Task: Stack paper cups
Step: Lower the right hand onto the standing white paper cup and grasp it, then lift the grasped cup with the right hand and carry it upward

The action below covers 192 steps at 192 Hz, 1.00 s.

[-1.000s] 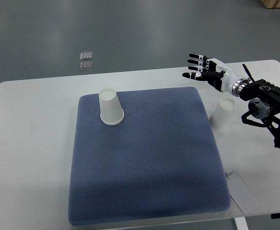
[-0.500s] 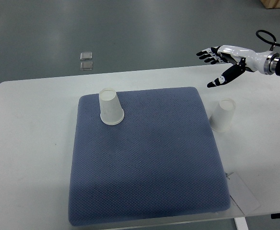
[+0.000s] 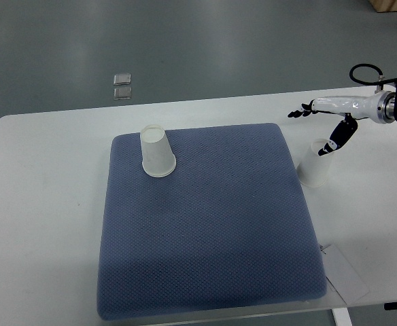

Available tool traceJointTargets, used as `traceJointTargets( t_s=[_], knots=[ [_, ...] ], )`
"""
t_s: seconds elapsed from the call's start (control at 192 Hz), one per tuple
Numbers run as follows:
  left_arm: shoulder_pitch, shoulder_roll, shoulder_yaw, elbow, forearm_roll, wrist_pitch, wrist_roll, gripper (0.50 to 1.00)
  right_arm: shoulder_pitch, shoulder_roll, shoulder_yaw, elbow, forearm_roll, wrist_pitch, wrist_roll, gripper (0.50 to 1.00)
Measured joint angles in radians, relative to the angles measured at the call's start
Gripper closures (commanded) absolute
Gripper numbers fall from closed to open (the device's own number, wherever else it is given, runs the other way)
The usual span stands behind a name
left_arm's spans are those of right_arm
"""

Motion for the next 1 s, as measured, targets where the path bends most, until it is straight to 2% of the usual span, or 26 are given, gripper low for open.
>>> traceJointTargets(
  t_s=[0.411,0.661,1.0],
  knots=[
    [0.000,0.000,0.000,0.000,0.000,0.000,0.000,0.500,-0.010,0.025,-0.085,-0.058,-0.127,-0.056,0.008,0.593],
    [0.000,0.000,0.000,0.000,0.000,0.000,0.000,0.500,-0.012,0.061,-0.096,-0.100,-0.132,-0.067,0.012,0.662],
    [0.000,0.000,0.000,0.000,0.000,0.000,0.000,0.500,-0.013,0.073,-0.101,-0.114,-0.134,-0.075,0.014,0.695]
  ],
)
